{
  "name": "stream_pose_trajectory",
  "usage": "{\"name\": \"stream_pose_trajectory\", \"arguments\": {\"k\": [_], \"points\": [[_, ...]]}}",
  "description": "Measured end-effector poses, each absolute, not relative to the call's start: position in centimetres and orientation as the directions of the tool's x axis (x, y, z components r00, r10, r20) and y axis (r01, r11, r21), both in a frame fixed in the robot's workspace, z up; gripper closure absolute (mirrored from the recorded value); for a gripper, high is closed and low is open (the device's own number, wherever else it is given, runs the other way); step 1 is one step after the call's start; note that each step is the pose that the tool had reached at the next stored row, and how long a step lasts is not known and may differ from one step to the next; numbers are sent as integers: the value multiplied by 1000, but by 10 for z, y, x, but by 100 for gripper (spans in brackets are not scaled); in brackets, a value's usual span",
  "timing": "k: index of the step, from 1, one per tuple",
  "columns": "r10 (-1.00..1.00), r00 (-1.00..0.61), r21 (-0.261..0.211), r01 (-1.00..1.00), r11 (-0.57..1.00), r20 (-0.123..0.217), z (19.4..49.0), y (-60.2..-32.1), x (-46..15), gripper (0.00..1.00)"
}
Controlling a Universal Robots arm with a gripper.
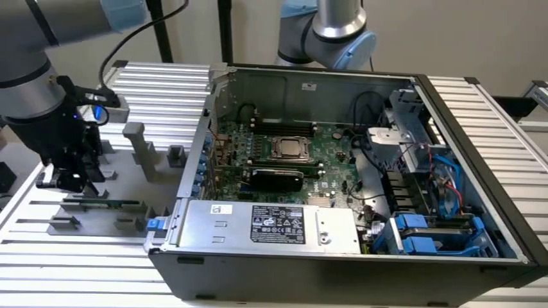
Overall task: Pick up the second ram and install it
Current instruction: 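Pick up the second ram and move it above second insertion slot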
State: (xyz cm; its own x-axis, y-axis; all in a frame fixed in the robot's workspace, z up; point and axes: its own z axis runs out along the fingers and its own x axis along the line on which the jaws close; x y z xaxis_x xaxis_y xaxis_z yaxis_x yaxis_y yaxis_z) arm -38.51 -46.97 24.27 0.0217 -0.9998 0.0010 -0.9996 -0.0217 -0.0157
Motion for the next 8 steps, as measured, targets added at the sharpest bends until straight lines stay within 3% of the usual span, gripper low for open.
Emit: {"name": "stream_pose_trajectory", "arguments": {"k": [8], "points": [[-1000, 22, -16, -1000, -22, 0, 228, -473, -383, 0]]}}
